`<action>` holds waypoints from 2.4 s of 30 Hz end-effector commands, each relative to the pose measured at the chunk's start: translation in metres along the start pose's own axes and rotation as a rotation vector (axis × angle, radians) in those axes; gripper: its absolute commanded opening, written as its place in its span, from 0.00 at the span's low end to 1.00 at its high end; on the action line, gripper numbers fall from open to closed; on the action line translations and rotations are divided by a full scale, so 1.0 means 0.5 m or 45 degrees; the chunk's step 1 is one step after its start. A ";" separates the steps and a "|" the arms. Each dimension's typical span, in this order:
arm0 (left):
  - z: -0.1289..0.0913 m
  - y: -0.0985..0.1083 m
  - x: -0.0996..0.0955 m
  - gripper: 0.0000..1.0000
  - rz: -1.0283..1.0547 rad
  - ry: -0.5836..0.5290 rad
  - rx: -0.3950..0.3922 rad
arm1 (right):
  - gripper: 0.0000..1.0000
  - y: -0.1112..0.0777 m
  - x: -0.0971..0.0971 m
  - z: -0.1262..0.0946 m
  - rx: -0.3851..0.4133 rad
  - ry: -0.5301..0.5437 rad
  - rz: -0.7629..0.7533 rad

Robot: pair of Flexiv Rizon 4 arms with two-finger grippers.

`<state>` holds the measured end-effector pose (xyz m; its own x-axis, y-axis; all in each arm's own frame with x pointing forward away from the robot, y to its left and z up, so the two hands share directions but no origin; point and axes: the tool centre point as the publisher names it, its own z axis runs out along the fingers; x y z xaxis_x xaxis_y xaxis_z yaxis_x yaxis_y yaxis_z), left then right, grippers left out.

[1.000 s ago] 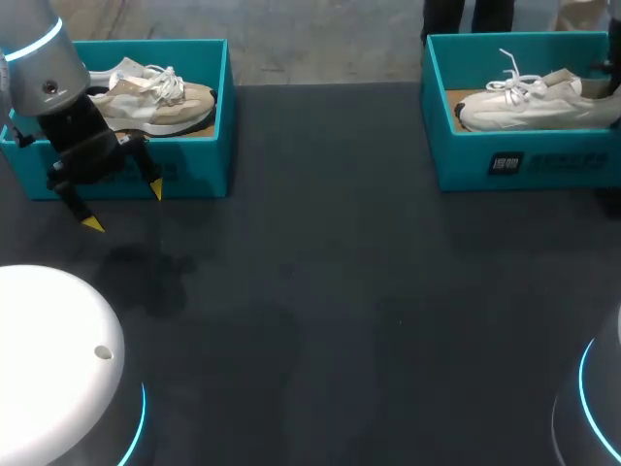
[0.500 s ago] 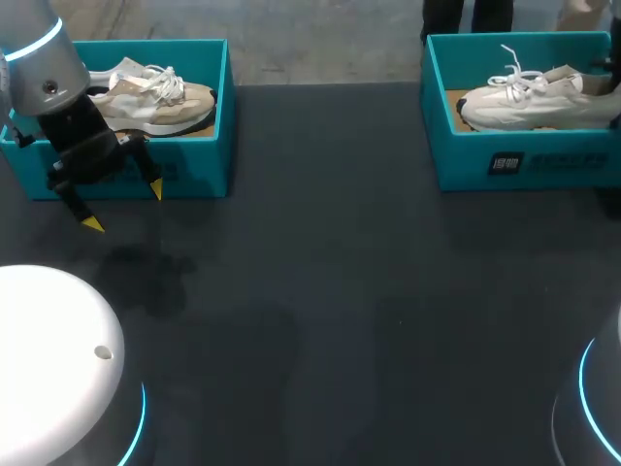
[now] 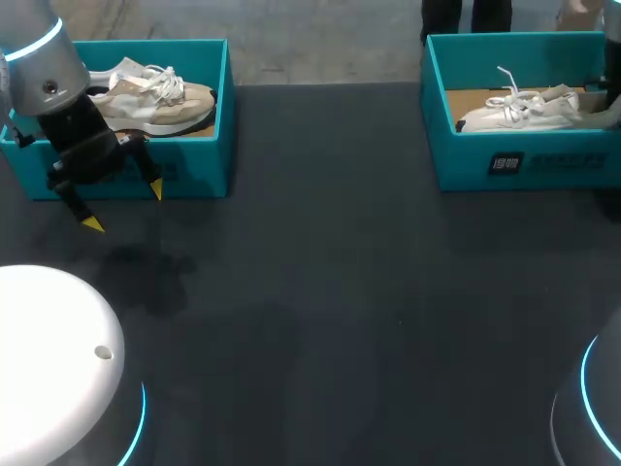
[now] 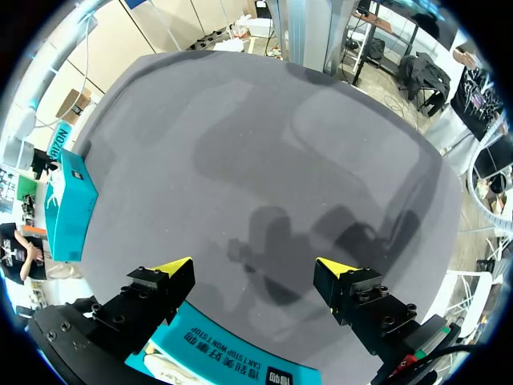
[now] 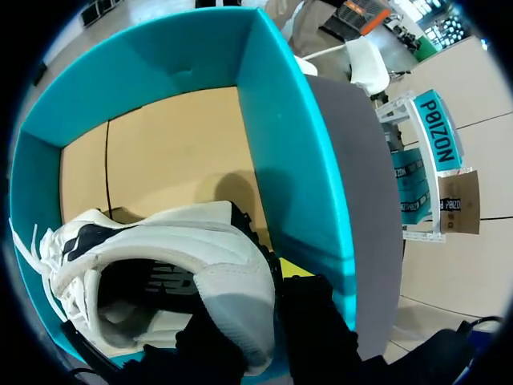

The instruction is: Take the shoe out of the shoebox, open the shoe tongue, remove and reinsert the insole, then place the shoe into the shoebox

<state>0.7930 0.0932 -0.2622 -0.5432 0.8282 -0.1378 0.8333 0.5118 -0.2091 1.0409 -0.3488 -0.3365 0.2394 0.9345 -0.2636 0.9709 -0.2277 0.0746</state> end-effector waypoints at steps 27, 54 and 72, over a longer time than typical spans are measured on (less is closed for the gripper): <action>-0.001 -0.001 0.001 1.00 0.000 0.003 -0.003 | 0.00 -0.004 0.013 0.058 0.025 -0.016 -0.042; -0.001 -0.001 0.001 1.00 0.000 0.003 -0.003 | 0.00 0.004 0.006 0.069 0.031 0.039 -0.056; -0.001 -0.001 0.001 1.00 0.000 0.003 -0.003 | 0.00 0.003 0.018 0.071 0.033 0.034 -0.085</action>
<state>0.7930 0.0932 -0.2622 -0.5432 0.8282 -0.1378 0.8333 0.5118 -0.2091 1.0416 -0.3521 -0.3701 0.1739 0.9551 -0.2398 0.9848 -0.1698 0.0376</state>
